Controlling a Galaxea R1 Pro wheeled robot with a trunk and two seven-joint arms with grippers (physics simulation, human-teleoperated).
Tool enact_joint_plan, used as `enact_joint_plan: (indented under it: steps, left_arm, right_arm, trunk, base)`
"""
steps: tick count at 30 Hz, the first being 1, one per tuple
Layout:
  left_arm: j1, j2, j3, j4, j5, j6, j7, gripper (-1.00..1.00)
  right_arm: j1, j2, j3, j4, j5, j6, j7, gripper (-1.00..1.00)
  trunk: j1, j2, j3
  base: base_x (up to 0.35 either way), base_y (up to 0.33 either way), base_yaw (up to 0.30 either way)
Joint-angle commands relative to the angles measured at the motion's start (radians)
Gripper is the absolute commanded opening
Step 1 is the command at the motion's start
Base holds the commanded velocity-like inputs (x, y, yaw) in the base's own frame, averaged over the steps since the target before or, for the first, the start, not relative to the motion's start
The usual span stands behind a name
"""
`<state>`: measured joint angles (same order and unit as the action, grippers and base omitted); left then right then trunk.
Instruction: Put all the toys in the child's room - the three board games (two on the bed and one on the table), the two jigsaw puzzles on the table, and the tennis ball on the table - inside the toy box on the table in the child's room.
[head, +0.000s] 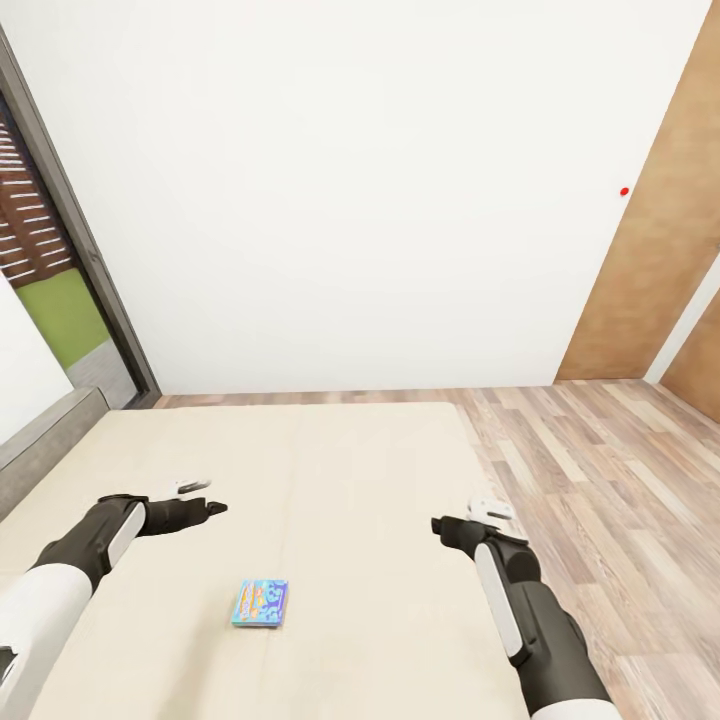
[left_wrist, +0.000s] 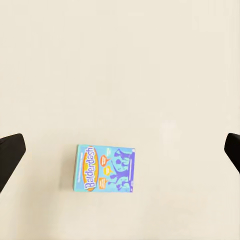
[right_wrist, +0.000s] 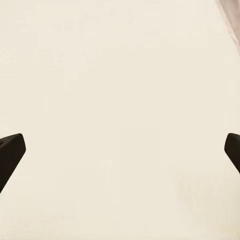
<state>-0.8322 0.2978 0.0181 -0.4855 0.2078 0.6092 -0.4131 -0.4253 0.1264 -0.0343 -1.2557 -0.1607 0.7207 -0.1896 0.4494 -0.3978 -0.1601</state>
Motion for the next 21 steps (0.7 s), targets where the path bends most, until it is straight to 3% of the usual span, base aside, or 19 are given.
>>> enact_joint_plan:
  steps: [1, 21]
  left_arm:
    - [-0.001, 0.0, 0.002, -0.001, 0.004, 0.007, -0.001, 1.0]
    - [-0.001, -0.002, 0.002, -0.001, 0.004, 0.003, -0.001, 1.0]
  right_arm:
    - [-0.001, 0.0, -0.002, -0.002, -0.011, 0.004, -0.007, 1.0]
    - [0.0, 0.01, 0.007, -0.013, -0.009, 0.014, -0.01, 1.0]
  trunk:
    - [0.001, -0.002, -0.002]
    - [0.001, -0.002, -0.012]
  base:
    - [0.0, 0.0, 0.0]
    - [0.0, 0.0, 0.0]
